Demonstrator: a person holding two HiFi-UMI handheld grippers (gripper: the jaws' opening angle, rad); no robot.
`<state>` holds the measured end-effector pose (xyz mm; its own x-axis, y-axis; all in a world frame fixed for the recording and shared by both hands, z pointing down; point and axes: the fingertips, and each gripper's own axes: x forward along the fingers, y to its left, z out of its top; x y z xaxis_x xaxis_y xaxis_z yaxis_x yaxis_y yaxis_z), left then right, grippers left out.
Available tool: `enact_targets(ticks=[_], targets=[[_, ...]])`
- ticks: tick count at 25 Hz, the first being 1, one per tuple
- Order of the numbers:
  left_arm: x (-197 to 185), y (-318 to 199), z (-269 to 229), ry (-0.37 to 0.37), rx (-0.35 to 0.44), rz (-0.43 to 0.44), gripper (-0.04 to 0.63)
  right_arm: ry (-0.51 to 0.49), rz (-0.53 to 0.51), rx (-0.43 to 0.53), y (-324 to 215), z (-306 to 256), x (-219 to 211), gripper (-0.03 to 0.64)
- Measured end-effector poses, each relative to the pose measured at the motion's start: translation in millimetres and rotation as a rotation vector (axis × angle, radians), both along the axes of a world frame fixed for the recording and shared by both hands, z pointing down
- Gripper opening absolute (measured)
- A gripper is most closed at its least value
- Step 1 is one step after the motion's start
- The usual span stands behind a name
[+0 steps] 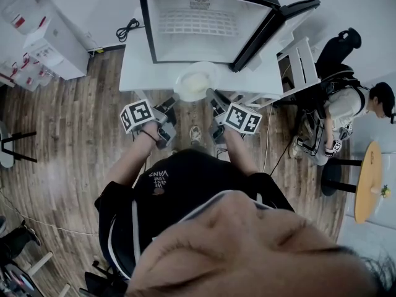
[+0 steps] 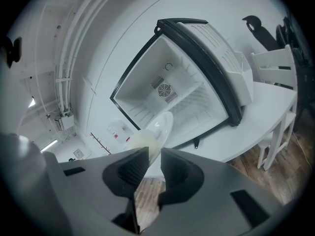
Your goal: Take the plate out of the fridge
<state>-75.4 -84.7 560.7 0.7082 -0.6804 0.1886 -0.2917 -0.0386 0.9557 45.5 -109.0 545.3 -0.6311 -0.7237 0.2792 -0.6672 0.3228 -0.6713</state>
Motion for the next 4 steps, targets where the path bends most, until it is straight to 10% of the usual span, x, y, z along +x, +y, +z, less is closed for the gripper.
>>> enact_targets(ticks=[4], targets=[[2.4, -3.5, -1.2, 0.0, 0.002, 0.003, 0.032, 0.002, 0.0, -0.001, -3.4, -0.5, 2.3, 0.084]])
